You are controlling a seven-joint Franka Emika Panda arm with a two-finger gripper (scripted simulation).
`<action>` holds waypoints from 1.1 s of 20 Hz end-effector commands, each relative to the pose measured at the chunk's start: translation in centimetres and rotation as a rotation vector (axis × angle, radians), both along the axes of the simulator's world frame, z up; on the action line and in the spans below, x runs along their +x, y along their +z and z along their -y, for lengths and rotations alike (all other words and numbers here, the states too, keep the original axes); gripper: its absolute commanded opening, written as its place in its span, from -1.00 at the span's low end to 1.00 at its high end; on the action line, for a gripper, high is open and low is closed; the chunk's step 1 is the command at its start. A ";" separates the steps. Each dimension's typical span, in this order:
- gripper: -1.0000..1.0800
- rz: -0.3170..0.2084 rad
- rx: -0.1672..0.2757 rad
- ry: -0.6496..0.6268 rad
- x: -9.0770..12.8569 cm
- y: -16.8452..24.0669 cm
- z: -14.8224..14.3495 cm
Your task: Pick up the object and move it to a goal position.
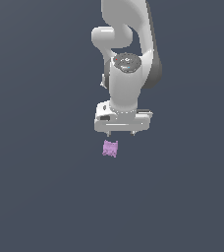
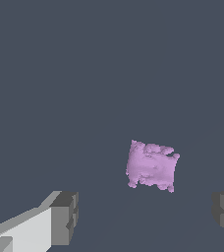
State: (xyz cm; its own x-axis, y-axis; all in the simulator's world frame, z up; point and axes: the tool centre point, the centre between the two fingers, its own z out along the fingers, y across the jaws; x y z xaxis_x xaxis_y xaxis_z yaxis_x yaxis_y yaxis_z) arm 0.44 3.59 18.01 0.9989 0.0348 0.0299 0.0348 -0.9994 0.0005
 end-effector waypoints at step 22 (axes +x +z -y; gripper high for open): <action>0.92 -0.030 0.002 -0.185 -1.2 -9.0 4.4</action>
